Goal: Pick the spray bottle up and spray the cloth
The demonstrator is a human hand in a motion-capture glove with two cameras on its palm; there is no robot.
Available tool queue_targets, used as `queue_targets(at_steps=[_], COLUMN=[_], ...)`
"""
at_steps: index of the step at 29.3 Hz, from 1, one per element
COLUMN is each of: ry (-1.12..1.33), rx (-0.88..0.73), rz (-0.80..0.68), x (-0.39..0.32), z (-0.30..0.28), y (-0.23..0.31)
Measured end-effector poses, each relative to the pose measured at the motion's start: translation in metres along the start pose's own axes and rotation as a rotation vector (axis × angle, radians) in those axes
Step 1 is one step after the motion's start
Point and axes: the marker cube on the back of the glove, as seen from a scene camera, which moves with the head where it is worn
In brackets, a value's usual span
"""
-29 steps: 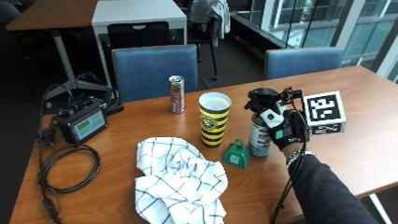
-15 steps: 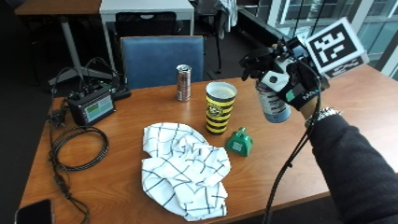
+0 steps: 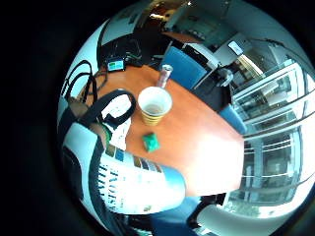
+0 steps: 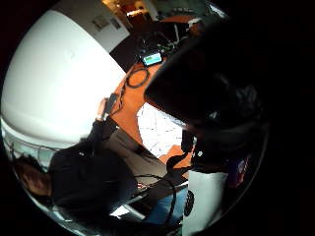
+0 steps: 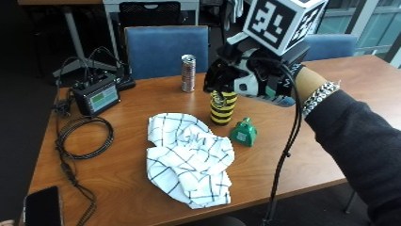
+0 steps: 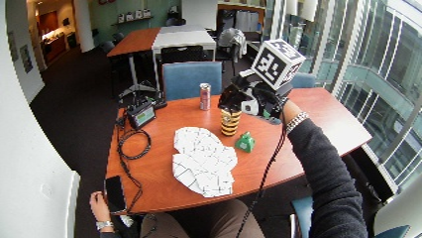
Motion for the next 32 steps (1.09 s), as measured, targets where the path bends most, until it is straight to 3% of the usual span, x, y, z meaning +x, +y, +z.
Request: queue_targets(at_steps=[13,32], ry=[0.363,0.55], rx=[-0.342,-0.539], rz=[-0.157,-0.233], x=[-0.07,-0.094], z=[0.07,0.145], y=[0.003,0.026])
